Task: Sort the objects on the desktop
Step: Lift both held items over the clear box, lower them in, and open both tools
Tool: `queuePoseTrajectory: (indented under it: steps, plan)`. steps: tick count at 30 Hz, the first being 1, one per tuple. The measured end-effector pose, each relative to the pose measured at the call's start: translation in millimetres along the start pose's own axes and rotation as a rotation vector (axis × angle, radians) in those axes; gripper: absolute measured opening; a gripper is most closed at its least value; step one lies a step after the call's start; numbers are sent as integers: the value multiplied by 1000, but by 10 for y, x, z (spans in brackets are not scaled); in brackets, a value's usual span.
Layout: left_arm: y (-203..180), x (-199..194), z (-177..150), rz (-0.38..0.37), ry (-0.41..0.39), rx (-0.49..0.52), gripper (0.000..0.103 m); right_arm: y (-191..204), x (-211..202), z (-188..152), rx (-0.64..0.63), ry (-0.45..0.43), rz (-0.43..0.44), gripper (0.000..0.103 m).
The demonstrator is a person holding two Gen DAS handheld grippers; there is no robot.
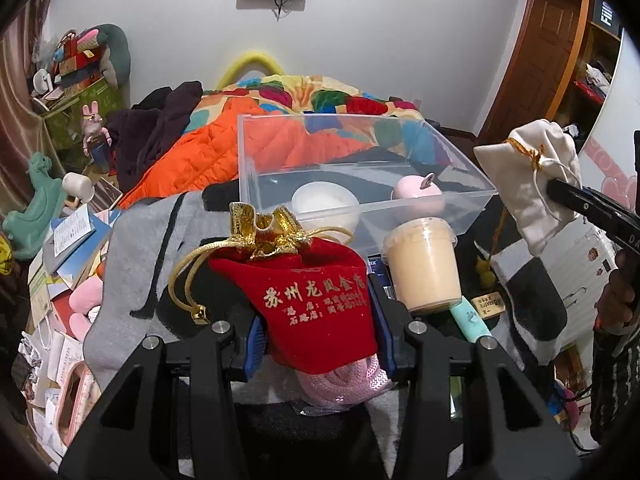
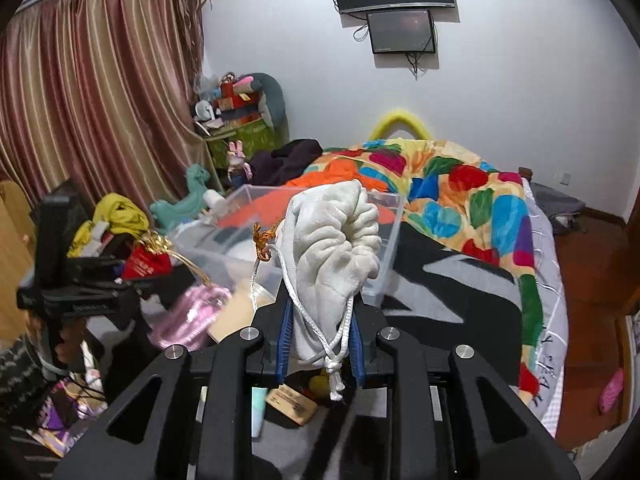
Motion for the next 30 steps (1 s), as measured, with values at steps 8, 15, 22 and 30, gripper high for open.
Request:
queuePoseTrajectory:
  steps: [8, 15, 22, 30]
  plan:
    - [-7, -52, 211, -8, -31, -7, 44, -45, 243, 136, 49, -2, 1, 21]
    - [-60, -45, 445, -13, -59, 3, 44, -90, 400, 204, 78, -1, 7, 21]
    - [-114, 158, 619, -25, -45, -9, 44, -100, 606, 238, 90, 18, 4, 21]
    - [-145, 502, 700, -20, -3, -16, 44, -120, 844, 289, 128, 40, 26, 21]
Point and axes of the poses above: each gripper's, at about its wrist camera, not at the fingertips, and x roughly the way its jaws point, y to its left, z to its top, the point moved 3 cm from there along x, roughly the way its jaws point, and after that the axes turned 8 degrees about z, right-handed, at the moved point
